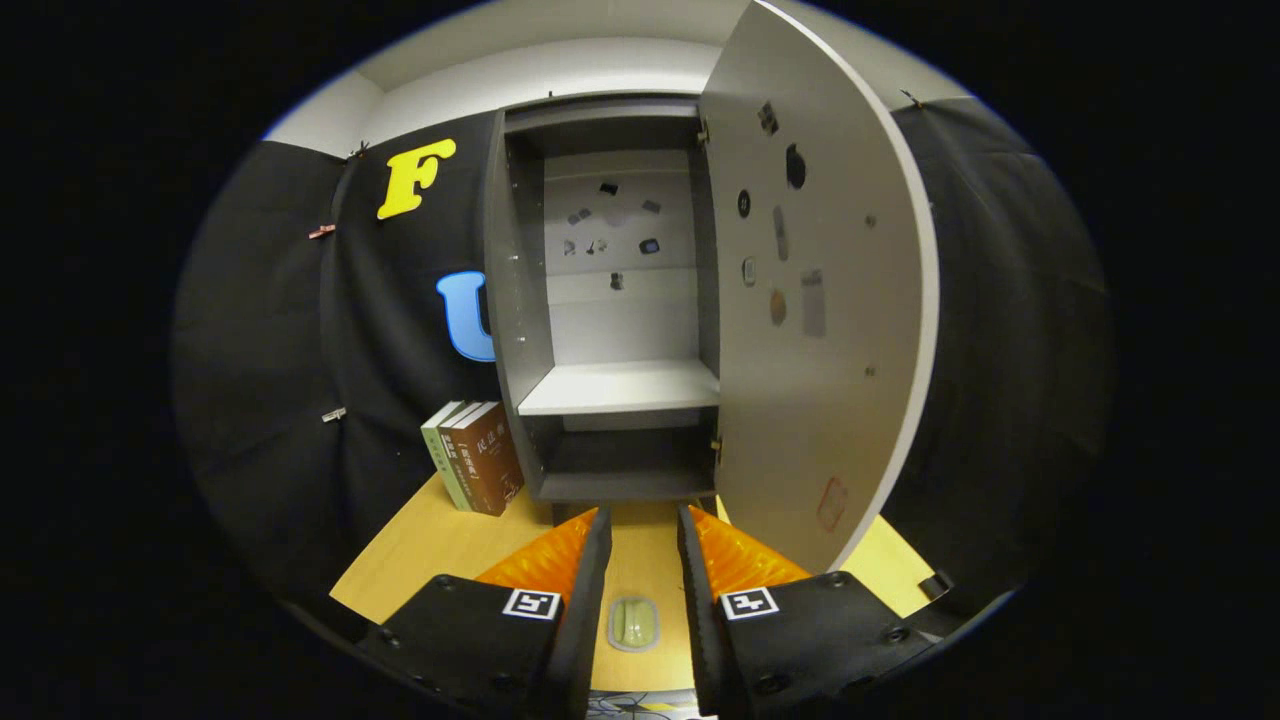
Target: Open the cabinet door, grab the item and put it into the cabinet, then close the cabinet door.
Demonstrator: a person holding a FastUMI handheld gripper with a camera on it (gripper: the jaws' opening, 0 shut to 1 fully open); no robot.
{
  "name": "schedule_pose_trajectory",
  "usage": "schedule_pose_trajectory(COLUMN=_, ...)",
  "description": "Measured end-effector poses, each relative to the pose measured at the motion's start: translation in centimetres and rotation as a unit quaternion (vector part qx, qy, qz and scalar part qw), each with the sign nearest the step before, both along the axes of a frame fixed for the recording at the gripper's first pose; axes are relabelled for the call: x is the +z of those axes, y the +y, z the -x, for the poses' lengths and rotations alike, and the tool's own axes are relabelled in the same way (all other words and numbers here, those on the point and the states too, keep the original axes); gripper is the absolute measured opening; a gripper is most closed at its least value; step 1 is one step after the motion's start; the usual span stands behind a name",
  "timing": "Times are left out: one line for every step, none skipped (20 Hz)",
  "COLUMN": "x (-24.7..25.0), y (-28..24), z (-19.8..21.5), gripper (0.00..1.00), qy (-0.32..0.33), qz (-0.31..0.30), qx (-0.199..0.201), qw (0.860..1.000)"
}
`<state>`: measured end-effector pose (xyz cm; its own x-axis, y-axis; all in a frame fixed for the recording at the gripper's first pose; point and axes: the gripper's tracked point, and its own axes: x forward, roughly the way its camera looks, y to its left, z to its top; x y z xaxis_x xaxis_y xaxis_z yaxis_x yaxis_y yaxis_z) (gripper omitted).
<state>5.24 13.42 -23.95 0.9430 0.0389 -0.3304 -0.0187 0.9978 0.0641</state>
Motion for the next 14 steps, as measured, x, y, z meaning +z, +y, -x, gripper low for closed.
schedule_pose_trajectory(x=-1.3, y=0.5, z=-0.4, gripper=0.43, qy=0.011, qz=0.001, qx=0.002, qw=1.0)
schedule_pose_trajectory(x=-2.6, y=0.9, z=-0.9, gripper=0.43, qy=0.021, qz=0.003, qx=0.005, qw=1.0)
schedule_pose_trajectory(x=-4.2, y=1.2, z=-1.5, gripper=0.43, qy=0.032, qz=0.005, qx=0.01, qw=0.999)
schedule_pose_trajectory(x=-5.4, y=1.6, z=-2.0, gripper=0.44, qy=0.042, qz=0.004, qx=0.013, qw=0.999)
schedule_pose_trajectory(x=-7.0, y=1.9, z=-2.5, gripper=0.43, qy=0.056, qz=0.003, qx=0.017, qw=0.998)
schedule_pose_trajectory(x=-8.8, y=2.2, z=-3.2, gripper=0.43, qy=0.072, qz=0.002, qx=0.021, qw=0.997)
schedule_pose_trajectory(x=-10.4, y=2.4, z=-3.8, gripper=0.43, qy=0.086, qz=-0.002, qx=0.025, qw=0.996)
schedule_pose_trajectory(x=-12.0, y=2.7, z=-4.3, gripper=0.43, qy=0.1, qz=-0.003, qx=0.029, qw=0.995)
schedule_pose_trajectory(x=-13.6, y=2.9, z=-4.8, gripper=0.44, qy=0.113, qz=-0.004, qx=0.034, qw=0.993)
schedule_pose_trajectory(x=-15.2, y=3.1, z=-5.3, gripper=0.44, qy=0.127, qz=-0.002, qx=0.039, qw=0.991)
schedule_pose_trajectory(x=-16.7, y=3.2, z=-5.9, gripper=0.44, qy=0.141, qz=0.0, qx=0.043, qw=0.989)
schedule_pose_trajectory(x=-18.5, y=3.4, z=-6.4, gripper=0.44, qy=0.156, qz=0.002, qx=0.046, qw=0.987)
schedule_pose_trajectory(x=-19.8, y=3.4, z=-6.6, gripper=0.45, qy=0.167, qz=0.003, qx=0.047, qw=0.985)
schedule_pose_trajectory(x=-21.4, y=3.4, z=-6.7, gripper=0.44, qy=0.183, qz=0.004, qx=0.048, qw=0.982)
